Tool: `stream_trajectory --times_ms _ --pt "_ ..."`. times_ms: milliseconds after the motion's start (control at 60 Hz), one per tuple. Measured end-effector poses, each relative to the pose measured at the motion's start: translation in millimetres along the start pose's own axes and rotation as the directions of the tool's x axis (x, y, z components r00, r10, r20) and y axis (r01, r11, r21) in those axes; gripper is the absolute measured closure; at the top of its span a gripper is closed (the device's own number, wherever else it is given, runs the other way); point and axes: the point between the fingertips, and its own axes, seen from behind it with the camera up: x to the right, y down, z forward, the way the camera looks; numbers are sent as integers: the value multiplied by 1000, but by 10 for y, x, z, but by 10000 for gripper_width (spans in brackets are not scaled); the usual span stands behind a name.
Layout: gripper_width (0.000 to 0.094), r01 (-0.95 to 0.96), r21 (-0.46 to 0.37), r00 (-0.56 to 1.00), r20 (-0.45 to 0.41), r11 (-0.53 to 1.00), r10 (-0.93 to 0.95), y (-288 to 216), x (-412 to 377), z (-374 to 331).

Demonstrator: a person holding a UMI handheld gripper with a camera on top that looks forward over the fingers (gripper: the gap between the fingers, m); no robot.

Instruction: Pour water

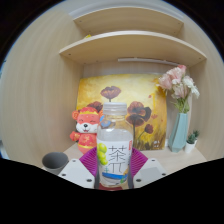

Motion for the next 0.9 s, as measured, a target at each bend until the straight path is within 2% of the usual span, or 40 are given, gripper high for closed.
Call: stream_trajectory --times_ms 250,283,533,567,683,717,767,833,900 --pt "548 -28 -77 999 13 997 29 700 -64 86" --pt "548 -12 -54 1000 18 998 13 682 -51 75" --pt "539 22 -53 1000 -15 998 -22 702 -52 59" --pt "476 19 -56 1000 -19 998 -20 708 -46 56" --pt "390 37 -79 999 -27 996 -39 737 -49 51" --pt "360 33 -109 999 -33 993 -37 799 -37 48" --pt "268 15 -165 999 -41 986 -22 905 -20 3" --pt "161 -26 -199 999 -43 980 18 968 -32 -82" --pt "138 -64 -216 998 -40 974 56 1004 -51 -209"
